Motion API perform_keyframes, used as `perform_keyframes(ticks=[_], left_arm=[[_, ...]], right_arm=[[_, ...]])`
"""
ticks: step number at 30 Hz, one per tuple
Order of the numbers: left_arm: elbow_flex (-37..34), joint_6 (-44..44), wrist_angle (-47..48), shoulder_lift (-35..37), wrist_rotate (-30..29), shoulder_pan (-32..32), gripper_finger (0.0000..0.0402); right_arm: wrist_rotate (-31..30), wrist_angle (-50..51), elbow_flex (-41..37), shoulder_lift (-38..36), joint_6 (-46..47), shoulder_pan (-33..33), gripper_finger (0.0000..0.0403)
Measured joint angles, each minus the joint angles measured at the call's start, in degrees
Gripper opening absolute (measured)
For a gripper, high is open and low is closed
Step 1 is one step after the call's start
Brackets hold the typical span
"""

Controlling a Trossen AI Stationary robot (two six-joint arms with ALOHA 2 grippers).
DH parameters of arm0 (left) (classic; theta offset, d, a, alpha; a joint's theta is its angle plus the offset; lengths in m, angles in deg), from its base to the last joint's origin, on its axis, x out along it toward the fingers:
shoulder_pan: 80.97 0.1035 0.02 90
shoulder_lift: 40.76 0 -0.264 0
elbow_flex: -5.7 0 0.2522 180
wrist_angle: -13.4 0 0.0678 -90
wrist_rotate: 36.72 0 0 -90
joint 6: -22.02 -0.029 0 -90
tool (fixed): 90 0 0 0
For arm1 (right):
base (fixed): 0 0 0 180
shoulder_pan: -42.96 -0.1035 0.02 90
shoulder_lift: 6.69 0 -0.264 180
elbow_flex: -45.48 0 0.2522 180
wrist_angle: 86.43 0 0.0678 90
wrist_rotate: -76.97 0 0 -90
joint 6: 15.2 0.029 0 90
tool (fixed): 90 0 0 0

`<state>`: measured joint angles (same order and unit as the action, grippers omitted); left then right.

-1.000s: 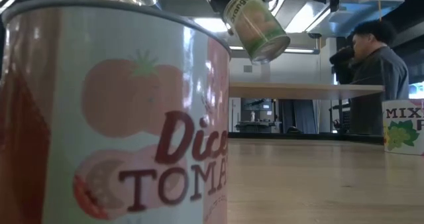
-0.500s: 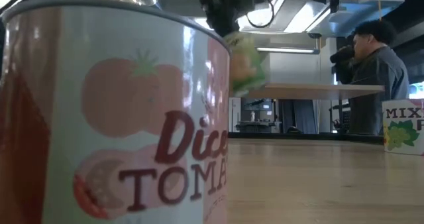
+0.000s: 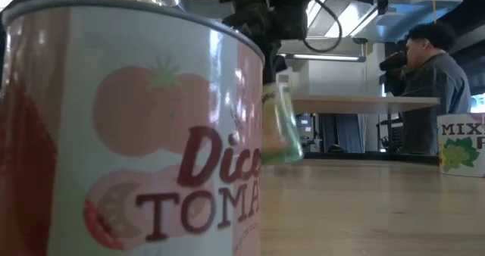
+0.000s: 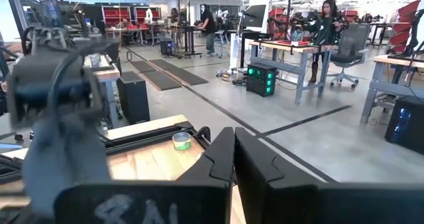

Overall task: Pick and place cans onto a shelf
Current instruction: Move the green can to the middle of the table, then put the green can on the shelf

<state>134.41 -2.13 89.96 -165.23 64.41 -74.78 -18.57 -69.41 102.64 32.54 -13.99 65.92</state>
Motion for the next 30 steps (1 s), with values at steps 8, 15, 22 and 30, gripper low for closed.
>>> perform_keyframes(ticks=[8, 15, 22, 30], left_arm=[[-1.52, -0.23, -0.95, 0.02, 0.11, -0.58, 0.0000], [-1.54, -0.45, -1.60, 0.02, 0.09, -0.58, 0.0000], [-1.54, -0.65, -2.57, 0.02, 0.07, -0.58, 0.0028], [-0.81, -0.53, -2.21, 0.04, -3.18, -0.63, 0.0048]], right_arm=[[-0.02, 0.00, 0.00, 0.00, -0.17, 0.00, 0.0016], [-0.02, 0.00, 0.00, 0.00, -0.19, 0.00, 0.0016], [-0.02, 0.00, 0.00, 0.00, -0.19, 0.00, 0.0016], [0.04, 0.02, 0.00, 0.00, -0.21, 0.00, 0.0016]])
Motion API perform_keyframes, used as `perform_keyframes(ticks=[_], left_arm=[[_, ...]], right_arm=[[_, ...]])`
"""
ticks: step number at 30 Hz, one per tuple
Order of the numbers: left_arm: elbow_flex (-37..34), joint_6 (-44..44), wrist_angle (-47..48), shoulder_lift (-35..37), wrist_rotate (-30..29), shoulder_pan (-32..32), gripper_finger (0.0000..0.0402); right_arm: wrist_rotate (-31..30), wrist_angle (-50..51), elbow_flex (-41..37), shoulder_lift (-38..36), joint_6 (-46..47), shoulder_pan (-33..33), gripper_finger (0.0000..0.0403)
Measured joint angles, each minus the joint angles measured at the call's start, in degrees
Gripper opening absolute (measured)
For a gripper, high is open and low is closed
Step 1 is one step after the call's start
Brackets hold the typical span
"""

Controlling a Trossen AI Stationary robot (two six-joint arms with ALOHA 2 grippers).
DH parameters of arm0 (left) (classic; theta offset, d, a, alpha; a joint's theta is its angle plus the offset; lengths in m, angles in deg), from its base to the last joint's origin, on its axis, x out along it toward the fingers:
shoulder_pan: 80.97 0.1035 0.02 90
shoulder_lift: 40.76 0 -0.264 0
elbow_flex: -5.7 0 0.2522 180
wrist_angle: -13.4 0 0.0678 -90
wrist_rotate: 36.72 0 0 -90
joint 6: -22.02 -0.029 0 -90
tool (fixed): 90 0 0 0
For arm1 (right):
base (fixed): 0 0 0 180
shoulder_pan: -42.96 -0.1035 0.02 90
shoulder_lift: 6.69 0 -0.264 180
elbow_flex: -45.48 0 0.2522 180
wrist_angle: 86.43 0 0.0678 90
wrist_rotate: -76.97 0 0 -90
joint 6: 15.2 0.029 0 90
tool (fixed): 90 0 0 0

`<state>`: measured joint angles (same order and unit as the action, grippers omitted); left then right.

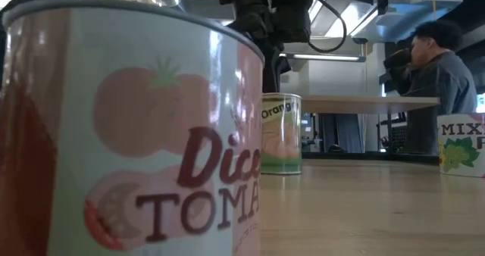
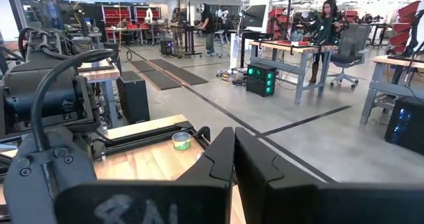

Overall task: Pick and place cans onto a shelf
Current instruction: Put the green can on the shelf

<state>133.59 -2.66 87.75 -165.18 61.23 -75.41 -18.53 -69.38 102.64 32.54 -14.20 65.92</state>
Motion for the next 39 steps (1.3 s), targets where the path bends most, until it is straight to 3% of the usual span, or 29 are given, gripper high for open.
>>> perform_keyframes(ticks=[5, 7, 16, 24, 30, 39], left_arm=[[6.10, 1.91, 5.16, 0.76, -3.95, 0.64, 0.0046], [9.42, 2.08, 9.14, 1.62, -3.97, 1.40, 0.0046], [20.31, 6.09, 13.57, 8.69, -3.50, 6.20, 0.0046], [20.87, 9.35, 13.71, 18.21, -3.18, 8.99, 0.0046], [20.84, 9.61, 16.07, 23.62, -2.72, 9.76, 0.0046], [20.82, 9.74, 21.74, 28.59, -2.78, 9.75, 0.0046]], right_arm=[[3.01, 1.00, 0.22, 0.01, 0.00, -0.07, 0.0016], [3.64, 6.39, 2.38, 0.53, -0.01, -0.67, 0.0016], [2.91, 36.15, 24.81, 11.47, -5.90, -6.03, 0.0016], [1.43, 56.88, 42.29, 26.98, -7.30, -9.12, 0.0016], [1.97, 70.46, 51.68, 39.52, -14.02, -13.33, 0.0016], [7.43, 77.17, 63.42, 53.31, -16.63, -18.69, 0.0016]])
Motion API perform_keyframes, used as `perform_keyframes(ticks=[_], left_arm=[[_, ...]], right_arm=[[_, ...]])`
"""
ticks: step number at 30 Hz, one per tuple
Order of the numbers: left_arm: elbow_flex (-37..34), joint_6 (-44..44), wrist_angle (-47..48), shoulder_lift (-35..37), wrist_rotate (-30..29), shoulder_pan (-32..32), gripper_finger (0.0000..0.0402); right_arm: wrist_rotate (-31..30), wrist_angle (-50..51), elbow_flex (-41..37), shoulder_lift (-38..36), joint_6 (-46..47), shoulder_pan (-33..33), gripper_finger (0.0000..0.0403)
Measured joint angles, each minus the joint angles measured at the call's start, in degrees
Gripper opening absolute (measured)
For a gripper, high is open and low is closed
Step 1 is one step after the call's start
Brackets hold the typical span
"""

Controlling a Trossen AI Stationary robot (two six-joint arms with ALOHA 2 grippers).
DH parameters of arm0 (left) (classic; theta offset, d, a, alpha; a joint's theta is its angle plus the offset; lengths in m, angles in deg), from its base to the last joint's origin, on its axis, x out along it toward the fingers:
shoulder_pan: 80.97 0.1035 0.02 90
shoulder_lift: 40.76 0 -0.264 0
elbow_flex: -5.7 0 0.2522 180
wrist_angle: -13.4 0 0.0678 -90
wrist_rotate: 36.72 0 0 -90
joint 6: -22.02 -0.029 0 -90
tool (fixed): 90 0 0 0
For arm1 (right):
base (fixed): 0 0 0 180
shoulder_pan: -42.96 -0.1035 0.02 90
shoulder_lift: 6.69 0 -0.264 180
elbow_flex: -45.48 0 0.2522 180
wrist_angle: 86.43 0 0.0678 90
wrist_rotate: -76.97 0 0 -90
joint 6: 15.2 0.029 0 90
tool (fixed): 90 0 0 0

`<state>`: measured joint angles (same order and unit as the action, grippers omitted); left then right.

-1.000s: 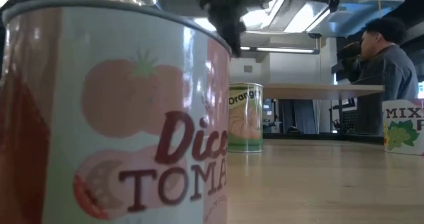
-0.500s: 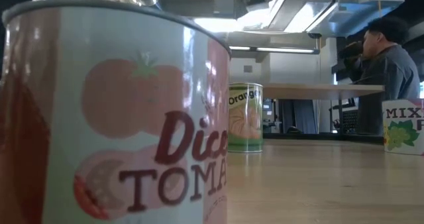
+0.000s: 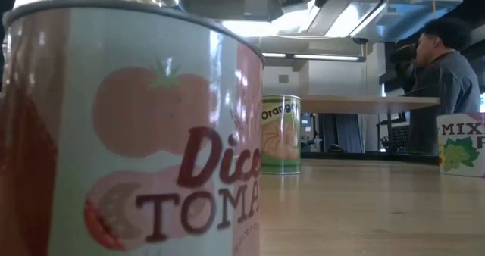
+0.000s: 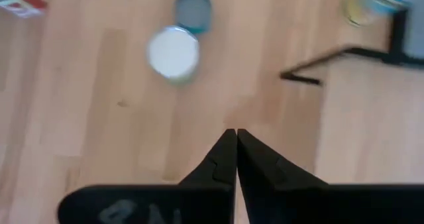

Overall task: Pick and place cans onto a shelf
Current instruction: Put the green can on the shelf

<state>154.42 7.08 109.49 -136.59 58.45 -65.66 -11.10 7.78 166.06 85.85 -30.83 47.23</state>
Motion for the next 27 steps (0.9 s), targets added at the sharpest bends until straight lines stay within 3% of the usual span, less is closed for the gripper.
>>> perform_keyframes(ticks=[5, 10, 14, 21, 27], left_arm=[[0.00, -0.13, 3.61, 1.40, -0.04, 0.02, 0.0046], [0.00, -0.15, 6.81, 2.57, -0.04, 0.02, 0.0046], [0.00, -0.17, 7.79, 3.51, -0.02, 0.02, 0.0046], [-0.11, -0.44, 7.73, 4.94, -0.02, 0.02, 0.0046], [0.00, -0.42, 7.71, 5.90, -0.02, 0.02, 0.0046]], right_arm=[[0.26, -0.03, 3.22, 4.91, -0.05, -2.09, 0.0025], [0.20, 0.05, 3.70, 8.45, -0.16, -3.83, 0.0064], [1.57, -0.09, 3.49, 10.56, -6.61, -5.63, 0.0089], [2.34, -3.43, 1.28, 15.20, -15.70, -8.95, 0.0087], [2.35, -5.28, 1.25, 19.85, -16.85, -9.77, 0.0086]])
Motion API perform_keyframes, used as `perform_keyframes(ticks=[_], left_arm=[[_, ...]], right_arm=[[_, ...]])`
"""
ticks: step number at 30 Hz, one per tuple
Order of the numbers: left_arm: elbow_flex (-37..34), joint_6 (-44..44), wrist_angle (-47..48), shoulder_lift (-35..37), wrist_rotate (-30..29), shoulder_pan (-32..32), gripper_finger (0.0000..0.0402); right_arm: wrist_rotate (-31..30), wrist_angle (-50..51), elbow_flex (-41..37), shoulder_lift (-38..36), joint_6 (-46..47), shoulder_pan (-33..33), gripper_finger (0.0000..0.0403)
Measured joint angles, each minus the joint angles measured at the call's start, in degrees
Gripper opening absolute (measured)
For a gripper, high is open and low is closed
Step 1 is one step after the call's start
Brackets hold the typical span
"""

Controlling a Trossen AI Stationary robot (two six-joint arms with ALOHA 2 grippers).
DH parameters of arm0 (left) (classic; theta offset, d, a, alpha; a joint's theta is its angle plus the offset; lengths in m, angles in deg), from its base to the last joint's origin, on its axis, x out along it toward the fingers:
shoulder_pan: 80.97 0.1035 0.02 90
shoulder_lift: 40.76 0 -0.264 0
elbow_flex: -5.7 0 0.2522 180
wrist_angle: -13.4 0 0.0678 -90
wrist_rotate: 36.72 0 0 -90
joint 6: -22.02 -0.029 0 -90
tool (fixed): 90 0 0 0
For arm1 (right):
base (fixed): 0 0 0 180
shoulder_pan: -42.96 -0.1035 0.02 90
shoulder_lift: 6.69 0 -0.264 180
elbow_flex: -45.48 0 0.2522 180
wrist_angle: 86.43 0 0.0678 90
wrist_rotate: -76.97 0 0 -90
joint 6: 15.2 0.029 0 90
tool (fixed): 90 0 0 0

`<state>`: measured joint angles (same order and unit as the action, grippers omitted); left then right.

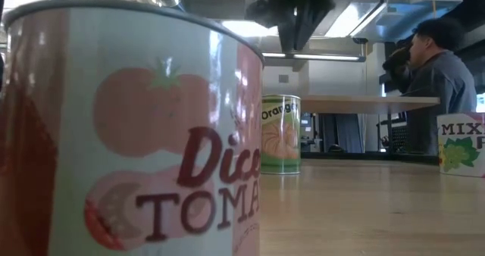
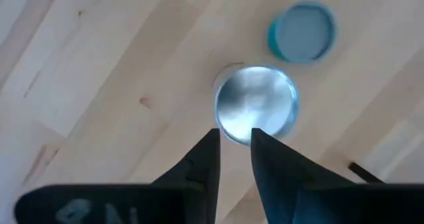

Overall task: Pick and place cans onto a shelf
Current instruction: Put the green can on the shelf

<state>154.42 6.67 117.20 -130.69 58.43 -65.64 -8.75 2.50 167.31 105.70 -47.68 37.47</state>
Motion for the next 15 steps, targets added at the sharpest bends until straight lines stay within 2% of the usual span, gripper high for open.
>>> perform_keyframes(ticks=[6, 15], left_arm=[[0.01, -0.20, 0.00, 0.97, 0.02, 0.00, 0.0046], [0.00, -0.20, -0.02, 1.41, 0.00, 0.00, 0.0046]], right_arm=[[4.67, -0.90, 0.00, 3.02, -0.91, 0.00, 0.0086], [4.97, -2.49, 0.02, 5.20, -0.84, 0.00, 0.0086]])
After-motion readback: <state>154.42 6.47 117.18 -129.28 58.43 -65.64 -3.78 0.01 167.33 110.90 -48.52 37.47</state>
